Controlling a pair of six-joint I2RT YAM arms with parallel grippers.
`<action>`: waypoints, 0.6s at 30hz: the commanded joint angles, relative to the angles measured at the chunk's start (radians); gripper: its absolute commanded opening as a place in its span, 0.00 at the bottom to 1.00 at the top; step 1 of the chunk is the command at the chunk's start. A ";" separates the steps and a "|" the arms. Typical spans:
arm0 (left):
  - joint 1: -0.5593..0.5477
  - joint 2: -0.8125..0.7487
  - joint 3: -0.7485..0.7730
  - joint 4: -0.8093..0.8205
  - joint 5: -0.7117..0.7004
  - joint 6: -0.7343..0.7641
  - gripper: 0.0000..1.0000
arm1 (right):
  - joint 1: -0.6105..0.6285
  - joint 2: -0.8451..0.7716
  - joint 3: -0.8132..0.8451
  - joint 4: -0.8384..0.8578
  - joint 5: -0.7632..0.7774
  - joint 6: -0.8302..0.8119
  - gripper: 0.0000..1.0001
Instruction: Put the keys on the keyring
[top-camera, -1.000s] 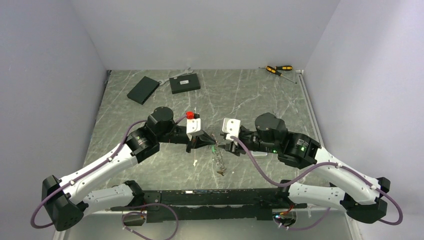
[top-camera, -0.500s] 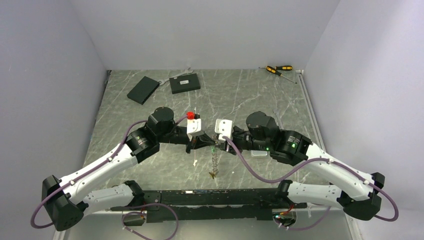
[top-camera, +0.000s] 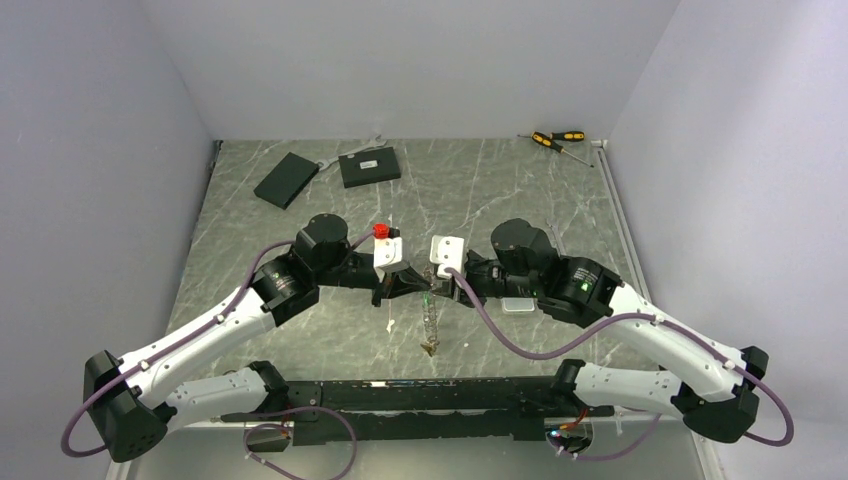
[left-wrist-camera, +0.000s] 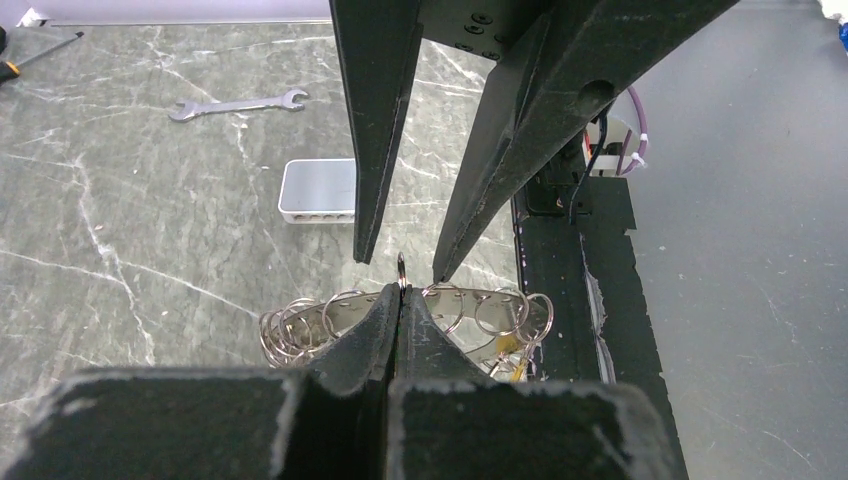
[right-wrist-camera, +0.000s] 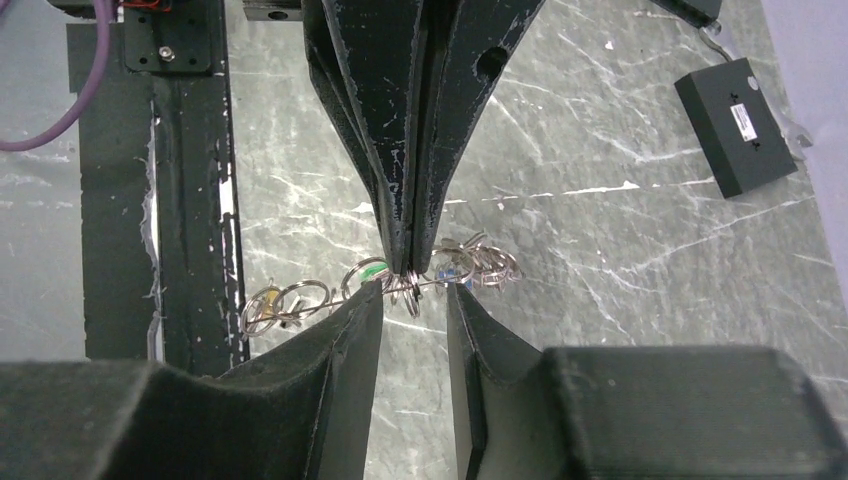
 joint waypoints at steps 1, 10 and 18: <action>-0.002 -0.024 0.041 0.063 0.012 0.007 0.00 | -0.016 -0.001 0.033 0.000 -0.041 -0.013 0.33; -0.002 -0.030 0.037 0.060 0.010 0.007 0.00 | -0.027 0.014 0.043 0.003 -0.079 -0.004 0.32; -0.002 -0.033 0.033 0.060 0.008 0.005 0.00 | -0.029 0.020 0.042 0.028 -0.102 0.006 0.24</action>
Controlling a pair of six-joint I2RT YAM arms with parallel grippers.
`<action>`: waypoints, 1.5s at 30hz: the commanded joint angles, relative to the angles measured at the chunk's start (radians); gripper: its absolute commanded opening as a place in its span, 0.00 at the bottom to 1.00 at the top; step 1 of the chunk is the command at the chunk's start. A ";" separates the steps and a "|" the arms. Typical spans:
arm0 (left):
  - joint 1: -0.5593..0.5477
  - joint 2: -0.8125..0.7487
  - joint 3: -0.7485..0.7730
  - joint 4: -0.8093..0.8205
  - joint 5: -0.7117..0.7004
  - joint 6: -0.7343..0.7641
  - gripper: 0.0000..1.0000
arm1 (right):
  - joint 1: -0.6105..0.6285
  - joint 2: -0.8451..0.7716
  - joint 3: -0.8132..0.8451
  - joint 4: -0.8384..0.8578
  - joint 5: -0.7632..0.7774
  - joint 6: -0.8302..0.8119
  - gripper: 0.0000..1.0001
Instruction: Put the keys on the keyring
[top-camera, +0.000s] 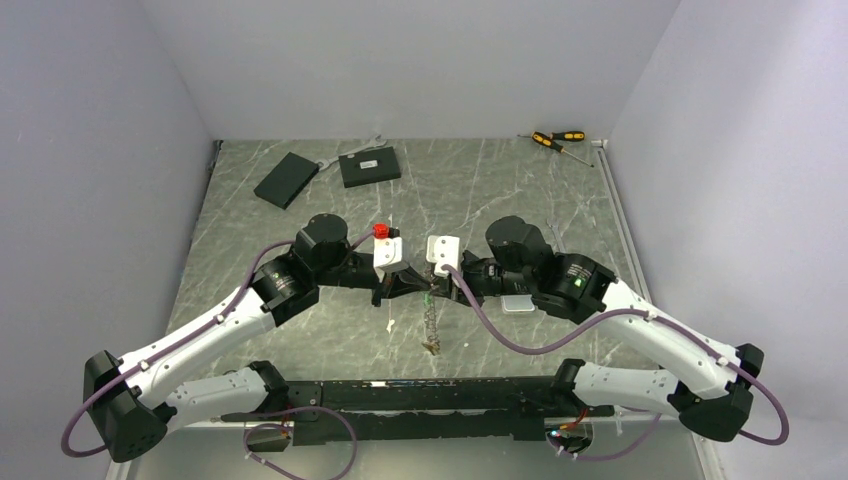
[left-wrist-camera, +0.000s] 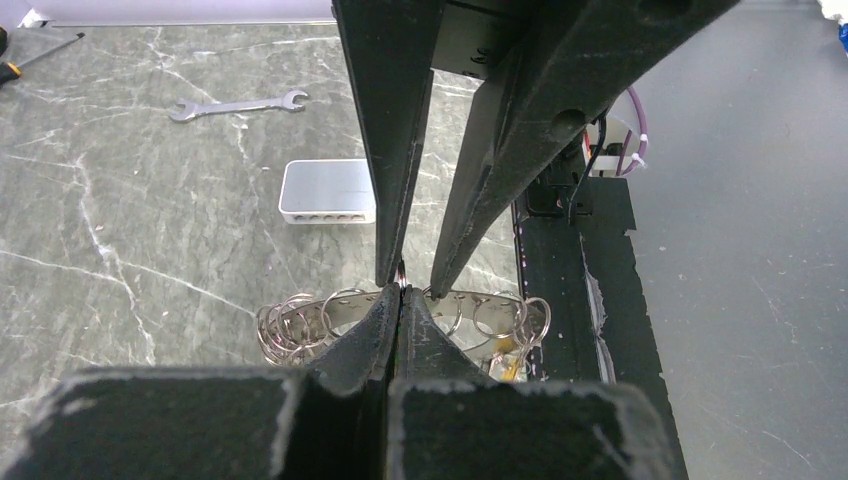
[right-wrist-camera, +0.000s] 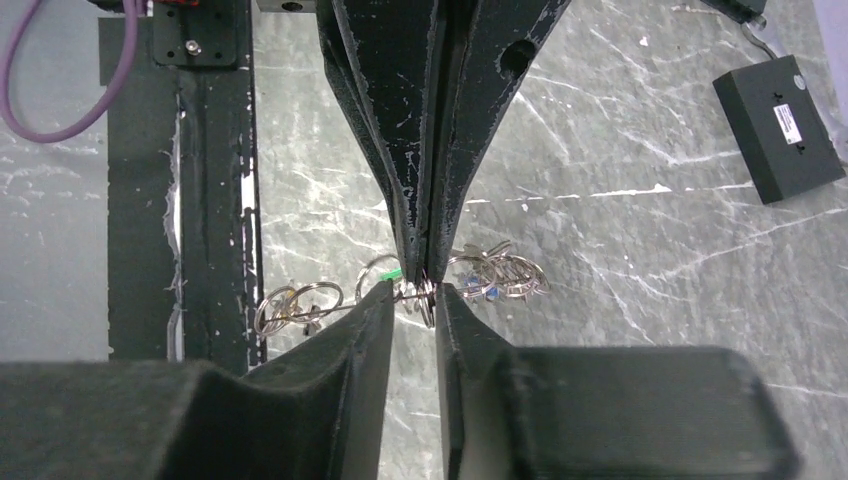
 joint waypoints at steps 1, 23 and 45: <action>-0.002 -0.033 0.033 0.059 0.007 0.006 0.00 | -0.004 -0.009 0.042 0.041 -0.031 0.004 0.22; -0.001 -0.037 0.028 0.054 0.004 0.012 0.00 | -0.008 -0.026 0.050 0.030 0.006 -0.008 0.35; -0.003 -0.026 0.035 0.055 0.009 0.011 0.00 | -0.008 -0.001 0.047 0.055 -0.019 -0.011 0.11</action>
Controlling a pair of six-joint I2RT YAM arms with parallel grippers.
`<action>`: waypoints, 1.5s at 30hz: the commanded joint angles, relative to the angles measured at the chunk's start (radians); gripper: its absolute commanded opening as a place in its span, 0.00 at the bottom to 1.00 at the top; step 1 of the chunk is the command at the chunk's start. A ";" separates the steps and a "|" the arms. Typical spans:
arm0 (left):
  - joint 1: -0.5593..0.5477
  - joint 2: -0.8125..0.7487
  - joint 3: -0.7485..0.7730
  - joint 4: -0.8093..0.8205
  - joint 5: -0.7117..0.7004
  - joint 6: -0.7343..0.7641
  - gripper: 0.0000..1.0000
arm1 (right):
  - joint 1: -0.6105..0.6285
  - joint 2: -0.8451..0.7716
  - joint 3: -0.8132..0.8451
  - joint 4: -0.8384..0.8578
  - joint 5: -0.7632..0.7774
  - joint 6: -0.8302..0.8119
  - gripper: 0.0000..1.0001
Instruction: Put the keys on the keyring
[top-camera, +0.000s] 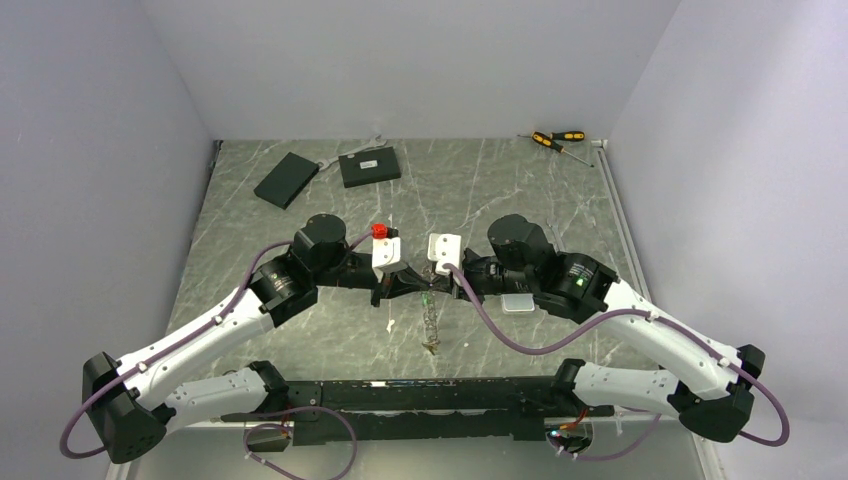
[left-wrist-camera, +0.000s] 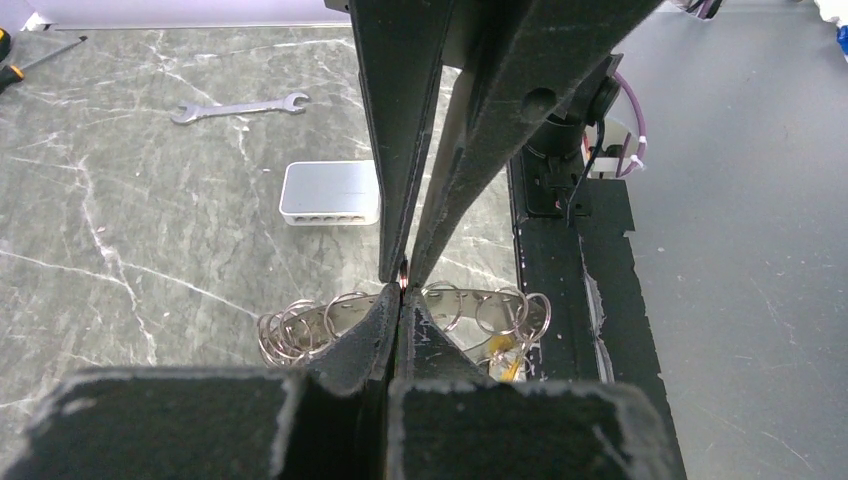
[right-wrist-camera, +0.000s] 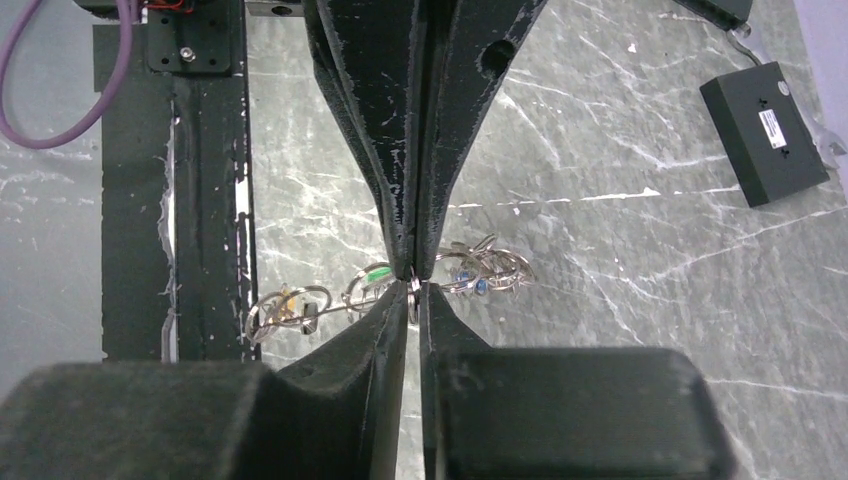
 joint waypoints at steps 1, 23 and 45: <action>-0.002 -0.016 0.036 0.057 0.010 0.011 0.00 | -0.004 0.003 0.037 0.052 -0.022 -0.008 0.06; -0.001 -0.076 -0.006 0.084 -0.092 0.018 0.47 | -0.007 -0.086 -0.012 0.104 -0.020 0.003 0.00; -0.001 -0.030 -0.032 0.189 0.012 -0.072 0.40 | -0.006 -0.120 -0.025 0.142 -0.002 0.018 0.00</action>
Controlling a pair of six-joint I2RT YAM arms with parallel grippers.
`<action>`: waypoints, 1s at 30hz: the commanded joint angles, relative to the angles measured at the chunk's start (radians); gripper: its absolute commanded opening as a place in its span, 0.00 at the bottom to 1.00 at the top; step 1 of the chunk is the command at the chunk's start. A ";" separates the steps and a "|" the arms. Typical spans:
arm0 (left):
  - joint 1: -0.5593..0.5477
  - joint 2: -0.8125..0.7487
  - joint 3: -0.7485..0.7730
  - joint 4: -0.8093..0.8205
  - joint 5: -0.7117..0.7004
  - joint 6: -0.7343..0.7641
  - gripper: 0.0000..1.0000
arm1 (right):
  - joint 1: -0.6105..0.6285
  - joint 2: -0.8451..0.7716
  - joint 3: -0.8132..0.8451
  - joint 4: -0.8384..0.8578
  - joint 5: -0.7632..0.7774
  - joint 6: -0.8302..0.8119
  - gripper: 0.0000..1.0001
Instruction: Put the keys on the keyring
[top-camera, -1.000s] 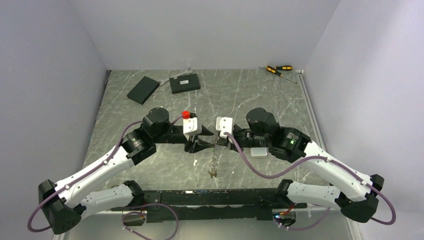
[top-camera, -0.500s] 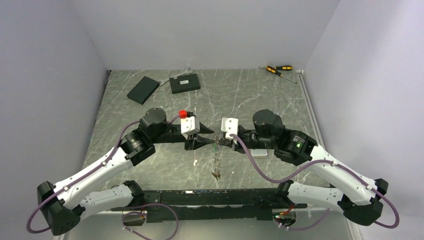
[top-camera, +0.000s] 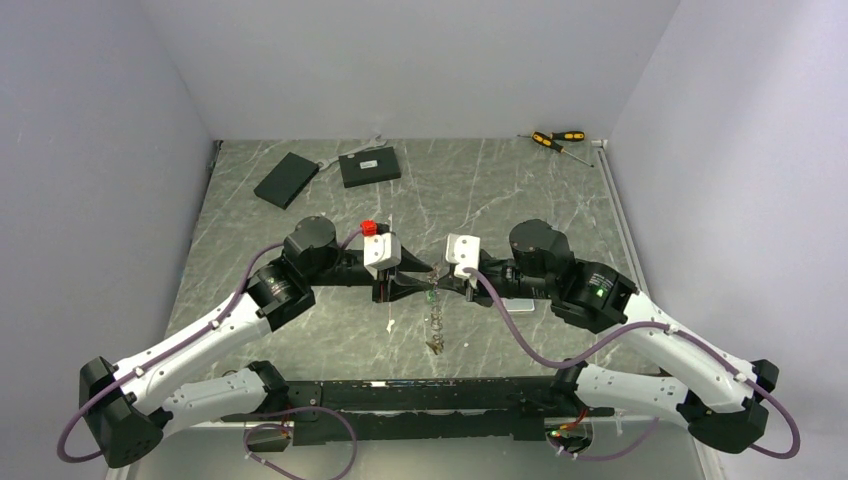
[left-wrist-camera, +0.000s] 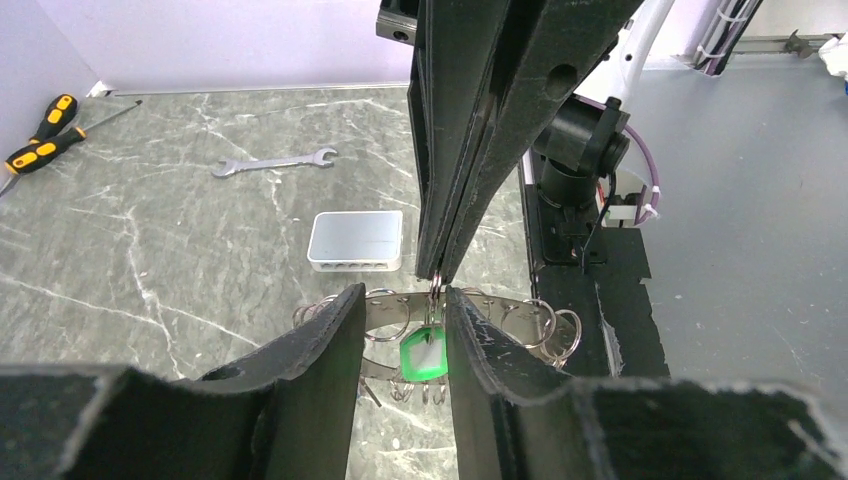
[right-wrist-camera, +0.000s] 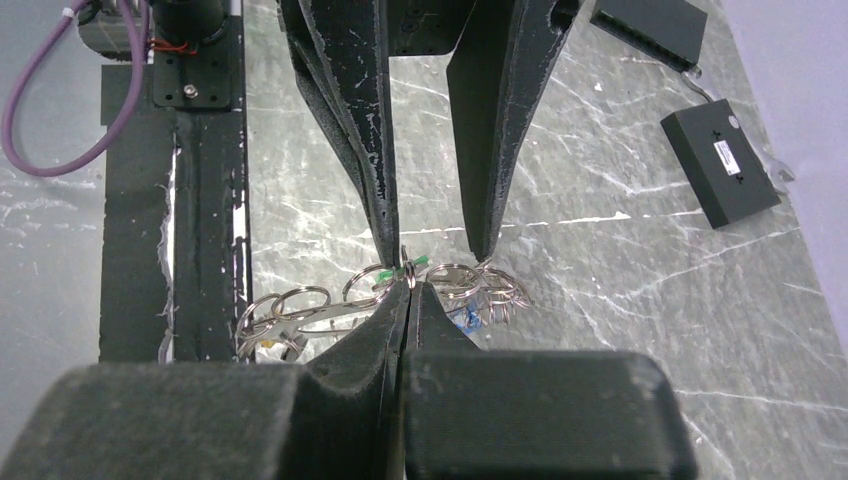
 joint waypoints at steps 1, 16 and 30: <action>-0.001 -0.001 0.000 0.043 0.033 -0.015 0.40 | -0.002 -0.028 0.010 0.097 0.008 0.006 0.00; -0.001 0.011 -0.001 0.051 0.045 -0.018 0.26 | -0.003 -0.063 -0.007 0.135 0.002 0.024 0.00; -0.001 0.023 -0.008 0.095 0.062 -0.047 0.22 | -0.002 -0.085 -0.059 0.215 -0.004 0.063 0.00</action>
